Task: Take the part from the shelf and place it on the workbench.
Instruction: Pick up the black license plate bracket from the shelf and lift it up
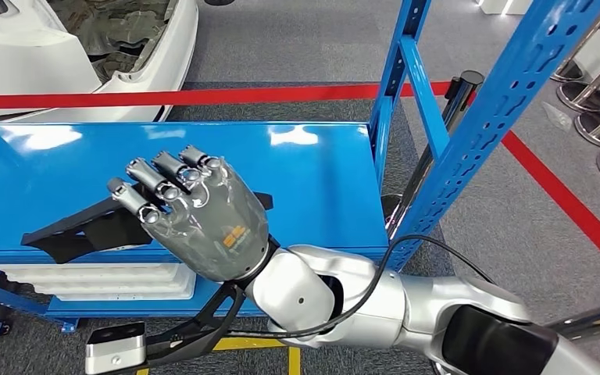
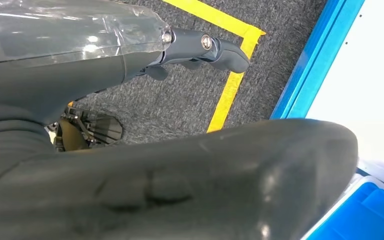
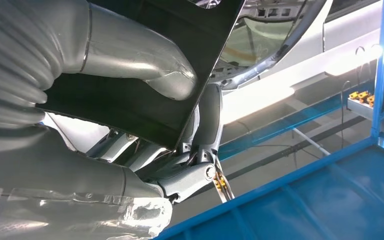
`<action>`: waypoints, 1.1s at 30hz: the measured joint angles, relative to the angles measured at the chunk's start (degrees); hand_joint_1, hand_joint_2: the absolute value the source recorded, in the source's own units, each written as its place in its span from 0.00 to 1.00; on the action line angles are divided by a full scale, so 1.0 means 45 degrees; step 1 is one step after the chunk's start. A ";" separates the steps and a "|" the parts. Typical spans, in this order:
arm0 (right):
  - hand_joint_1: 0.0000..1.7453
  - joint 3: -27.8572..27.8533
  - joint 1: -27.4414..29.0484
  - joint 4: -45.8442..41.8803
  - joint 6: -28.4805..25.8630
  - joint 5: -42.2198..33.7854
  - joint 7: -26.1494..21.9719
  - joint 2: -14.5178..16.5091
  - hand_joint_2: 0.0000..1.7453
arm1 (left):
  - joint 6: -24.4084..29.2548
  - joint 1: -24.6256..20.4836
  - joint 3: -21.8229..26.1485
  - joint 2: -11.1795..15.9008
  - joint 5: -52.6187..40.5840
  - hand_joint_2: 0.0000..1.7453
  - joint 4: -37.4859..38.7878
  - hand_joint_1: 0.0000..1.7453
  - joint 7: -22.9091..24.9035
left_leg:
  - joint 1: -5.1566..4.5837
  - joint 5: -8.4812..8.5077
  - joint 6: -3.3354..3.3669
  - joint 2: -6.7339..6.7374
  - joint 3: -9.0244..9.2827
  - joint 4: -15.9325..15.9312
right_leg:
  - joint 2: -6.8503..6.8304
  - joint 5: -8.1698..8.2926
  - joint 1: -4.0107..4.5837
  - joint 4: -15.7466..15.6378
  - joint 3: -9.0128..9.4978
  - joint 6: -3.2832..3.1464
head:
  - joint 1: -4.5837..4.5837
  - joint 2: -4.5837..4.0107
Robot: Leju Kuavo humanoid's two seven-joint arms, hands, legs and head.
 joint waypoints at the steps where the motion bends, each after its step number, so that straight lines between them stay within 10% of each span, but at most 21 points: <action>1: 1.00 0.0022 0.0000 0.0000 0.0002 0.0009 -0.0004 0.0017 1.00 | -0.0003 -0.0005 0.0015 0.0001 -0.0019 0.00 0.0011 0.00 0.0000 | 0.0000 0.0000 0.0000 0.0000 0.0000 0.0000 | 0.0000 0.0000 0.0000 0.0000 0.0000 0.0000 | 0.0001 0.0000; 33: 1.00 0.0246 -0.0179 -0.0703 0.0402 0.1919 0.0874 0.0042 1.00 | -0.0387 -0.0343 0.0498 0.0005 -0.1548 0.00 0.0247 0.00 0.0359 | 0.0001 0.0000 0.0000 0.0003 0.0003 0.0000 | 0.0001 0.0000 0.0001 0.0000 -0.0003 0.0000 | 0.0000 0.0000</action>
